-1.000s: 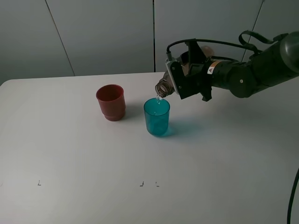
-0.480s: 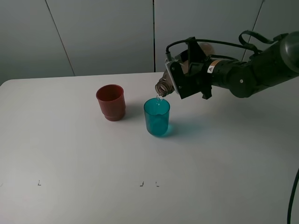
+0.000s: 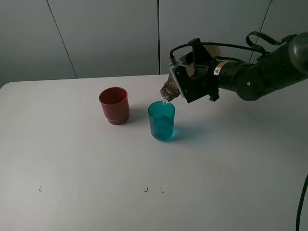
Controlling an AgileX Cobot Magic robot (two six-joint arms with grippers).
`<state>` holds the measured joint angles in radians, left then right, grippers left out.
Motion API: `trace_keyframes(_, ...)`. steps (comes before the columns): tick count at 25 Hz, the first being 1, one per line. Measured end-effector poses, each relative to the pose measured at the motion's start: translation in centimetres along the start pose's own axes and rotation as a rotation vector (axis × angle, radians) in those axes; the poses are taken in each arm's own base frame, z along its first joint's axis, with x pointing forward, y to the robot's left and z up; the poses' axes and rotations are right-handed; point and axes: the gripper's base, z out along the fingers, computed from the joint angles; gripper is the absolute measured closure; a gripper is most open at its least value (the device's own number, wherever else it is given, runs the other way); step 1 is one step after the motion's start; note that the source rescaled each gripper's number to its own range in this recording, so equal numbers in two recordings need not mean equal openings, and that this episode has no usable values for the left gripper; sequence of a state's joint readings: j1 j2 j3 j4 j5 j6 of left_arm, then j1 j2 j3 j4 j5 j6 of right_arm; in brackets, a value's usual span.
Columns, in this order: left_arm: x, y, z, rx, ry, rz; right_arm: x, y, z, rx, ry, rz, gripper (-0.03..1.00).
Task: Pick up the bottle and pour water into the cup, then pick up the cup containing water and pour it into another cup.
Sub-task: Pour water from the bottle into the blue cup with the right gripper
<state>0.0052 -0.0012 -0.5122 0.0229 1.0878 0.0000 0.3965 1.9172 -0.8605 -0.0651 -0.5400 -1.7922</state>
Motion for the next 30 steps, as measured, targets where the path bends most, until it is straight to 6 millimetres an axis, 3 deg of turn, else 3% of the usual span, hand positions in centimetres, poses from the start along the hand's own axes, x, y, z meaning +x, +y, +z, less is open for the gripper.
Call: trace_keyframes(30, 0.0, 0.0, 0.0, 0.0, 0.0, 0.0, 0.02, -0.07, 0.0, 0.007, 0.002, -0.025, 0.97)
